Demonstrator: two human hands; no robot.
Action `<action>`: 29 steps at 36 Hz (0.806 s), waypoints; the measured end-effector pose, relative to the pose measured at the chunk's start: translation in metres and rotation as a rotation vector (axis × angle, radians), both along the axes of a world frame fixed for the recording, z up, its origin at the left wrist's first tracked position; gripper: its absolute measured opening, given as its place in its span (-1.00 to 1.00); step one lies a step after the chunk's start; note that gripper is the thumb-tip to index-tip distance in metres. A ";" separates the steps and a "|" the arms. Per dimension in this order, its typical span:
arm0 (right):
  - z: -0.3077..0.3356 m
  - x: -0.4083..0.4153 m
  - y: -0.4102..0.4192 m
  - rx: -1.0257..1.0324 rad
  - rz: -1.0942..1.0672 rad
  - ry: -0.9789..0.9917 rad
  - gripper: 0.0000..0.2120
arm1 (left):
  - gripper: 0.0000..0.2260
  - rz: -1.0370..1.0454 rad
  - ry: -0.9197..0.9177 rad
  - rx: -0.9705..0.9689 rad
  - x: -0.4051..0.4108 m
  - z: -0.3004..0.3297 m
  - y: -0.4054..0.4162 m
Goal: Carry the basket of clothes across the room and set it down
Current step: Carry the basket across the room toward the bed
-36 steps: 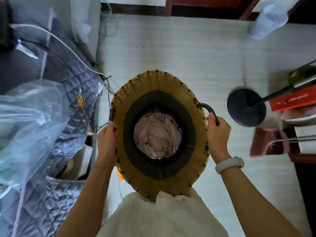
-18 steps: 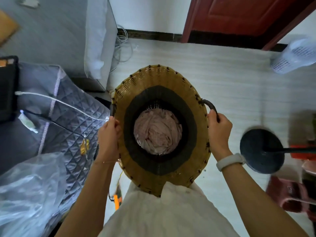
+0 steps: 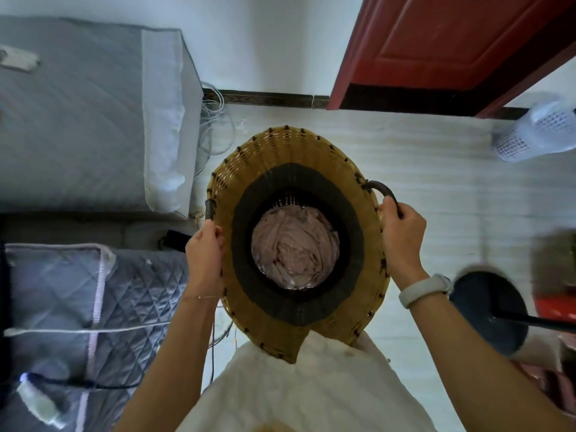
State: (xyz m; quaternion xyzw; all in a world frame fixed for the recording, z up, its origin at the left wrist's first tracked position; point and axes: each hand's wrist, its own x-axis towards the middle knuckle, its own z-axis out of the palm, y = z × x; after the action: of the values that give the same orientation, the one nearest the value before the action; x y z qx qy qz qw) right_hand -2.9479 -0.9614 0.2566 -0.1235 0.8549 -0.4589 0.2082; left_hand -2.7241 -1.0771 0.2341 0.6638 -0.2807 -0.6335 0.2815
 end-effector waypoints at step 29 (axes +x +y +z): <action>-0.044 -0.177 -0.375 0.024 0.120 -0.108 -0.68 | -0.74 -0.024 -0.252 -0.012 -0.178 -0.014 -0.382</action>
State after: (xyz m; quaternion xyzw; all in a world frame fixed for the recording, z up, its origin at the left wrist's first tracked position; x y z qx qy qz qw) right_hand -3.1247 -1.3362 0.2123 -0.1471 0.8390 -0.4411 0.2825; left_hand -2.9020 -1.4588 0.2201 0.7329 -0.3255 -0.5468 0.2405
